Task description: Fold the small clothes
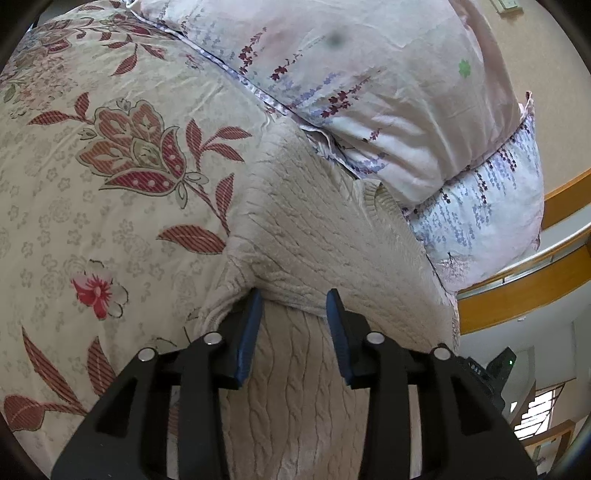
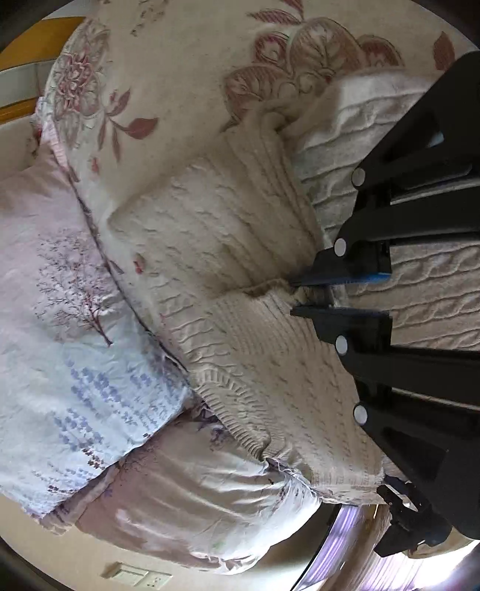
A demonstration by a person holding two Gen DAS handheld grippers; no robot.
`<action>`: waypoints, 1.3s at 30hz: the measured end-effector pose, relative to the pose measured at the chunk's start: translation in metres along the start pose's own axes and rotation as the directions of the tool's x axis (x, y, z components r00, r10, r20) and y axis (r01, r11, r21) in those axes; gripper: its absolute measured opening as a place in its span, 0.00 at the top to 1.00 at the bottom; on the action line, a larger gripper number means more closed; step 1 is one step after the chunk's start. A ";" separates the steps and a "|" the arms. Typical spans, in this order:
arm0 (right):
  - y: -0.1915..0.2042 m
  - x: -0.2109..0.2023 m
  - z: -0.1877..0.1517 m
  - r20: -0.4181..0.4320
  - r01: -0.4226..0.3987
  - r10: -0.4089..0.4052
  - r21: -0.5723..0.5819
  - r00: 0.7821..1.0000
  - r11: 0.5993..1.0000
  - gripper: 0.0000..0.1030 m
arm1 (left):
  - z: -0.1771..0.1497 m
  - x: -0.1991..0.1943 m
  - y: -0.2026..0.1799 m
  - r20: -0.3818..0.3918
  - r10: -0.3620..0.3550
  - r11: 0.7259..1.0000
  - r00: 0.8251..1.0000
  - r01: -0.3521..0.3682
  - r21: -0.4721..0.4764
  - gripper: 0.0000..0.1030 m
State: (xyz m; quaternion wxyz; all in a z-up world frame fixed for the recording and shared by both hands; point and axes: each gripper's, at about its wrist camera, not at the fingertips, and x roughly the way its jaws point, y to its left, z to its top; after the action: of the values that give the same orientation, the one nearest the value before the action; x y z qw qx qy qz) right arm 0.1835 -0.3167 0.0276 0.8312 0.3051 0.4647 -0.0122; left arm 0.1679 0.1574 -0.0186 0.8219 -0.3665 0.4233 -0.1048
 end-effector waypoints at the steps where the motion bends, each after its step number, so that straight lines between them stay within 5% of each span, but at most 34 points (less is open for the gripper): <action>1: 0.001 -0.002 0.001 -0.006 -0.008 0.008 0.000 1.000 1.000 0.81 | -0.001 -0.002 -0.001 -0.003 -0.002 1.000 1.000 0.002 0.006 0.59; 5: 0.000 -0.022 -0.001 -0.005 -0.058 0.058 -0.028 0.998 0.998 0.50 | -0.013 -0.021 -0.003 0.006 -0.023 0.998 1.000 0.023 0.063 0.52; 7: -0.005 -0.039 -0.006 0.006 -0.092 0.092 -0.053 0.996 0.994 0.44 | -0.021 -0.033 -0.001 0.010 -0.044 0.995 0.999 0.043 0.095 0.51; 17: -0.067 -0.107 -0.041 -0.001 -0.105 0.105 -0.075 0.994 0.992 0.44 | -0.064 -0.079 0.034 0.005 -0.041 0.989 0.999 0.040 0.145 0.49; 29: -0.097 -0.116 -0.087 -0.105 -0.101 0.095 -0.053 0.990 0.993 0.53 | -0.113 -0.091 0.037 -0.087 -0.101 0.981 0.991 0.114 0.156 0.51; 35: -0.101 -0.118 -0.113 -0.208 -0.264 0.259 0.001 0.943 0.964 0.63 | -0.138 -0.093 0.036 -0.158 -0.169 0.968 0.973 0.194 0.159 0.67; 39: -0.096 -0.126 -0.130 -0.240 -0.327 0.316 -0.009 0.918 0.945 0.65 | -0.153 -0.096 0.040 -0.203 -0.218 0.956 0.955 0.250 0.153 0.68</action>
State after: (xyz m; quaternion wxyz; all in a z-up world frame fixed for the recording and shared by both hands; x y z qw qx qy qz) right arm -0.0165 -0.3603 0.0291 0.7682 0.3562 0.5035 0.1719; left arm -0.0151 0.1535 -0.0441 0.7902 -0.3284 0.4399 -0.2724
